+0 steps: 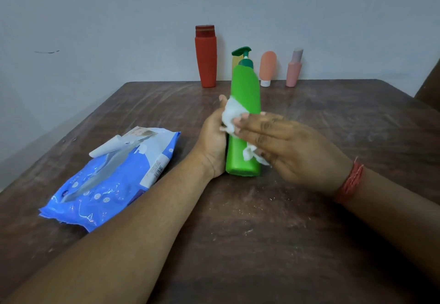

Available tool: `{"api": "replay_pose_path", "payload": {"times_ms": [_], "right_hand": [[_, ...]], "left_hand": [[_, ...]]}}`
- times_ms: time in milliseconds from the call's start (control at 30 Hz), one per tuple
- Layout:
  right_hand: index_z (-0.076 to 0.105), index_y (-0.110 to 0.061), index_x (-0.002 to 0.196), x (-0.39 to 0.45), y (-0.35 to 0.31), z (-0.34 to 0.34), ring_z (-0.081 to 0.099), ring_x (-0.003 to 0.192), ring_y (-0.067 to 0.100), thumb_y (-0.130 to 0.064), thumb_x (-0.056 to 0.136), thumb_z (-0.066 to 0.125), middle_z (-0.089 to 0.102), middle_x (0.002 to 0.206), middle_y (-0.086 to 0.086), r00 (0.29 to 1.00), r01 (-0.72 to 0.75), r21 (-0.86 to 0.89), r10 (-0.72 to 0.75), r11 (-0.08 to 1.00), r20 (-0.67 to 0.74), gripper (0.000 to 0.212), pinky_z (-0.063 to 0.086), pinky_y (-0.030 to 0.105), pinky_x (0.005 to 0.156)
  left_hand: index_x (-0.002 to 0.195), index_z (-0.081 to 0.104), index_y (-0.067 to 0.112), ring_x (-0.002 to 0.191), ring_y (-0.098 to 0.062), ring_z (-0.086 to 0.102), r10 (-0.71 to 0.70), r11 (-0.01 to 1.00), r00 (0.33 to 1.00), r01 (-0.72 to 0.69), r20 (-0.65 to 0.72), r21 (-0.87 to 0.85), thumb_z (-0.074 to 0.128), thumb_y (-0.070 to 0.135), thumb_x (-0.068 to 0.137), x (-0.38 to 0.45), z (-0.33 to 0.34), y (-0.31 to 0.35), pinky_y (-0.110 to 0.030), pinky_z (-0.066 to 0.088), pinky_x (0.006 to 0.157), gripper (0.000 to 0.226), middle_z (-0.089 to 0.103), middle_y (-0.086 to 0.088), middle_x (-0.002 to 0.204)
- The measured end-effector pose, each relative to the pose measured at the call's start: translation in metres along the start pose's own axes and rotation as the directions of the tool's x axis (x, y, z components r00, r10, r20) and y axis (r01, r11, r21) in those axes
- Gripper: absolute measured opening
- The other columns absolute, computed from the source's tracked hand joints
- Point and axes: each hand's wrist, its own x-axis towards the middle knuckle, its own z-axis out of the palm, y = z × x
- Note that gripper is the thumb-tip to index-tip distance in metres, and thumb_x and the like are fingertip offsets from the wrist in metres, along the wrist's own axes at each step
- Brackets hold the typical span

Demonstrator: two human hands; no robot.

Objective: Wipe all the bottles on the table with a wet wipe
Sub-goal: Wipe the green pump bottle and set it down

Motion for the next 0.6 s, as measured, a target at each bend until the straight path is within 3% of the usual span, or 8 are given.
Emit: {"api": "replay_pose_path", "payload": {"times_ms": [100, 167, 267, 367, 467, 600], "right_hand": [[0.048, -0.008, 0.144, 0.002, 0.009, -0.001, 0.039, 0.142, 0.017, -0.022, 0.103, 0.044, 0.042, 0.153, 0.006, 0.99, -0.123, -0.073, 0.117, 0.99, -0.072, 0.043, 0.028, 0.034, 0.12], [0.046, -0.009, 0.146, 0.001, 0.013, -0.004, 0.037, 0.142, 0.015, -0.021, 0.103, 0.044, 0.04, 0.154, 0.005, 0.974, -0.2, -0.078, 0.189, 0.977, -0.127, 0.044, 0.026, 0.032, 0.12], [0.039, -0.014, 0.151, -0.002, 0.022, -0.01, 0.029, 0.146, 0.011, -0.022, 0.104, 0.04, 0.032, 0.158, -0.001, 0.919, -0.358, -0.015, 0.349, 0.934, -0.184, 0.047, 0.026, 0.033, 0.12], [0.03, -0.017, 0.155, -0.007, 0.035, -0.018, 0.024, 0.148, 0.011, -0.027, 0.106, 0.034, 0.028, 0.161, 0.0, 0.851, -0.476, 0.066, 0.479, 0.877, -0.216, 0.05, 0.026, 0.036, 0.12], [0.034, -0.013, 0.153, -0.011, 0.039, -0.023, 0.026, 0.148, 0.013, -0.024, 0.106, 0.035, 0.033, 0.159, 0.003, 0.846, -0.455, 0.105, 0.466, 0.884, -0.26, 0.048, 0.029, 0.04, 0.119], [0.052, -0.007, 0.141, -0.007, 0.031, -0.029, 0.039, 0.142, 0.019, -0.014, 0.103, 0.043, 0.047, 0.149, 0.006, 0.916, -0.307, 0.079, 0.317, 0.949, -0.246, 0.039, 0.035, 0.041, 0.115]], "left_hand": [[0.11, 0.064, 0.015, 0.065, -0.007, 0.07, 0.078, 0.982, 0.997, -0.074, -0.016, 0.173, 0.022, 0.05, 0.108, 0.0, 0.005, -0.006, -0.021, 0.056, 0.058, 0.056, 0.072, 0.005, 0.073], [0.125, 0.059, 0.015, 0.069, -0.012, 0.07, 0.084, 0.97, 0.996, -0.085, 0.012, 0.226, 0.021, 0.058, 0.104, -0.003, 0.014, -0.006, -0.025, 0.058, 0.061, 0.062, 0.073, 0.002, 0.082], [0.126, 0.061, 0.01, 0.077, -0.029, 0.064, 0.045, 0.953, 0.993, -0.075, 0.106, 0.292, 0.015, 0.071, 0.094, -0.003, 0.02, -0.009, -0.037, 0.056, 0.067, 0.083, 0.068, -0.016, 0.096], [0.125, 0.059, 0.003, 0.078, -0.034, 0.064, 0.016, 0.924, 0.986, -0.078, 0.165, 0.375, 0.019, 0.077, 0.087, -0.002, 0.021, -0.011, -0.044, 0.056, 0.073, 0.092, 0.061, -0.027, 0.102], [0.118, 0.065, 0.014, 0.08, -0.035, 0.066, 0.019, 0.91, 0.978, -0.103, 0.208, 0.401, 0.023, 0.081, 0.083, -0.002, 0.021, -0.012, -0.049, 0.056, 0.077, 0.087, 0.063, -0.028, 0.104], [0.109, 0.07, 0.023, 0.078, -0.034, 0.066, 0.057, 0.907, 0.974, -0.142, 0.218, 0.397, 0.023, 0.082, 0.079, -0.001, 0.022, -0.013, -0.047, 0.058, 0.074, 0.081, 0.064, -0.026, 0.1]]}}
